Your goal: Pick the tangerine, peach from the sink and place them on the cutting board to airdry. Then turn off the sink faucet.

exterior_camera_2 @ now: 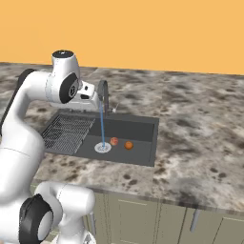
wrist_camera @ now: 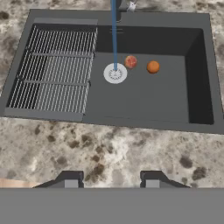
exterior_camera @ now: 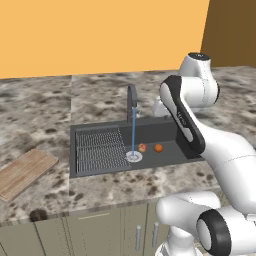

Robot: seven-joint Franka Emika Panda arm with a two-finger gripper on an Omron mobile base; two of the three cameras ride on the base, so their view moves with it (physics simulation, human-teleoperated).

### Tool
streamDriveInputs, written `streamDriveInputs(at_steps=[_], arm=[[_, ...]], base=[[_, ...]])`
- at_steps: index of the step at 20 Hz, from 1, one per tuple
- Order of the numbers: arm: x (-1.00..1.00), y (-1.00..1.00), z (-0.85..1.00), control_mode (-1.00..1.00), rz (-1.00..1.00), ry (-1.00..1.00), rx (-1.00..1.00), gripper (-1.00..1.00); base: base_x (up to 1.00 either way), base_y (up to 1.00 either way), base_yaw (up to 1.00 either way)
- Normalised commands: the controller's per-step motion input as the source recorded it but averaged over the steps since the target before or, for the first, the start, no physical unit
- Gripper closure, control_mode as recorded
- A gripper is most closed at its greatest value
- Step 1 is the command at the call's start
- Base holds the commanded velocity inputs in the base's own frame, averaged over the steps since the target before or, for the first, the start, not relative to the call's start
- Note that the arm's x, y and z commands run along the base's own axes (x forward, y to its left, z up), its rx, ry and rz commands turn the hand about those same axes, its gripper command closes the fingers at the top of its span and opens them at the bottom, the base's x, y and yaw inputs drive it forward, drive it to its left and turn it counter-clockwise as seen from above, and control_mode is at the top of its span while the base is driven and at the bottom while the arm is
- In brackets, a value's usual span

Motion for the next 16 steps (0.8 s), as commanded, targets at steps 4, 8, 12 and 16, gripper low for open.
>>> streamDriveInputs(at_steps=[4,8,12,16], arm=[[-0.05,-0.03,-0.08,-1.0,0.0,-0.01,0.0,-1.0],[-0.05,-0.18,-0.3,-1.0,0.0,-0.07,0.0,-1.0],[0.0,-0.2,-0.32,-1.0,0.0,-0.01,0.0,-1.0],[0.04,-0.11,-0.28,-1.0,0.0,0.0,0.0,-1.0]], base=[[0.0,0.0,0.0],[0.0,0.0,0.0],[0.0,0.0,0.0],[0.0,0.0,0.0]])
